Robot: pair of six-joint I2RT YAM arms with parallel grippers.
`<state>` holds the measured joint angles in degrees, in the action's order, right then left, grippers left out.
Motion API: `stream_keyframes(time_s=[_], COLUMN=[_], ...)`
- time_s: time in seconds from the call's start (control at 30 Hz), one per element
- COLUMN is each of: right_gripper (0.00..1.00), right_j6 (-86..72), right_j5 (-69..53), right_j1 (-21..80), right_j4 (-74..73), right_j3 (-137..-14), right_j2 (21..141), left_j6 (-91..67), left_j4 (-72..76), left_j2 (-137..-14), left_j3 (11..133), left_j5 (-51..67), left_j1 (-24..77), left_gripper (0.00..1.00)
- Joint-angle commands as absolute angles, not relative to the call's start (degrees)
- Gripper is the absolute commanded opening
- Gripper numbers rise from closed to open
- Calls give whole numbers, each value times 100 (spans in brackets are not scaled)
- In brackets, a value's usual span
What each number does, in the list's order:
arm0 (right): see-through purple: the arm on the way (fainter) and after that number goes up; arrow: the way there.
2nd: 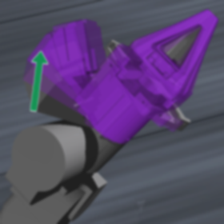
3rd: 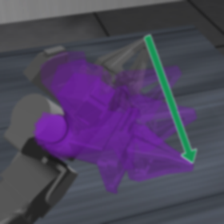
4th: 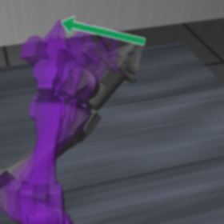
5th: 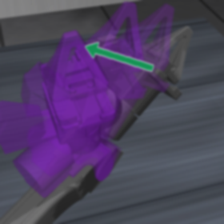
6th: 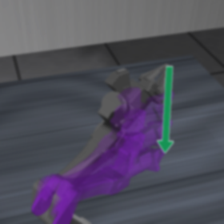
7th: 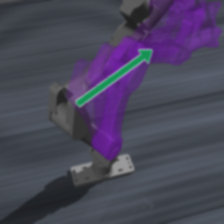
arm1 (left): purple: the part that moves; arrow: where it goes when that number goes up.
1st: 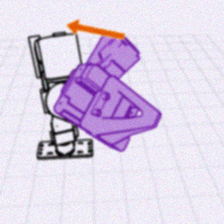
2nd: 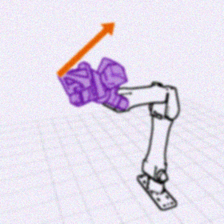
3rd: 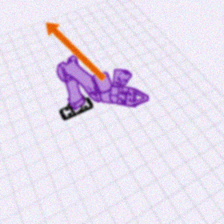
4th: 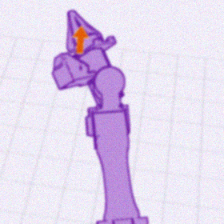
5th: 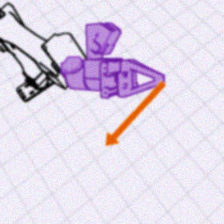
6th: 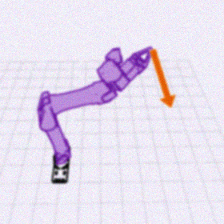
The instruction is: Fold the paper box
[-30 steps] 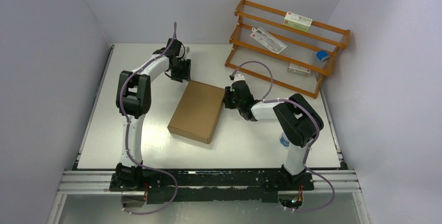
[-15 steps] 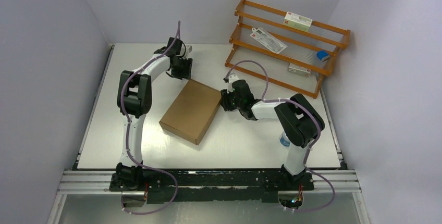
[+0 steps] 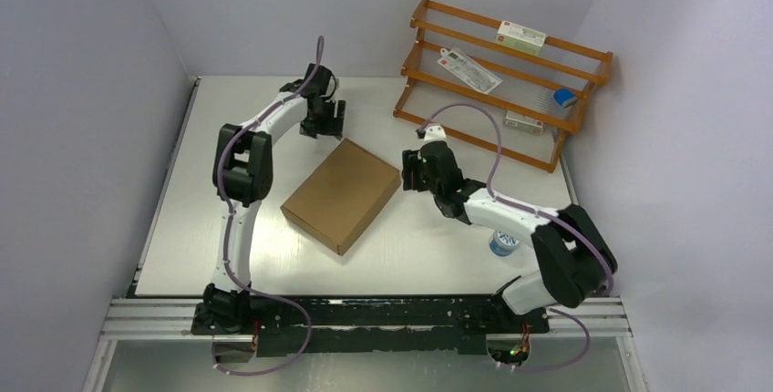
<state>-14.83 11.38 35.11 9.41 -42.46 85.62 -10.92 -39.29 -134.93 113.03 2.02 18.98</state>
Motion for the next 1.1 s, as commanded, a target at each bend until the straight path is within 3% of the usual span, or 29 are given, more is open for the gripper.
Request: stream_keyframes(time_s=[0.0,0.2,0.3,0.5,0.77,1.07], right_gripper=[66,92,99,100,100,100], right_j6=[-1666,-1878,-1956,-2251,-2125,-1645], right_j5=[1794,2374,2715,3487,3545,3581], right_j1=[3518,3357,3271,3208,3201,3200], right_j4=[588,249,73,-312,-782,-1646], right_j3=[-4163,-4184,-4124,-3793,-3582,-4202], right_j2=[7975,7266,6792,5565,3808,3042], left_j6=[-1368,-1517,-1480,-1423,-1503,-1148], left_j4=[-3731,-3260,-2982,-2418,-1778,-2005], left_j2=[-12302,-10348,-9319,-7028,-4337,-2222], left_j3=[10751,9514,8651,6815,5278,4452], left_j5=[-452,-400,-102,-90,-474,-1349], left_j1=[1683,1350,1243,1132,1502,1793], left_gripper=[78,85,88,98,98,98])
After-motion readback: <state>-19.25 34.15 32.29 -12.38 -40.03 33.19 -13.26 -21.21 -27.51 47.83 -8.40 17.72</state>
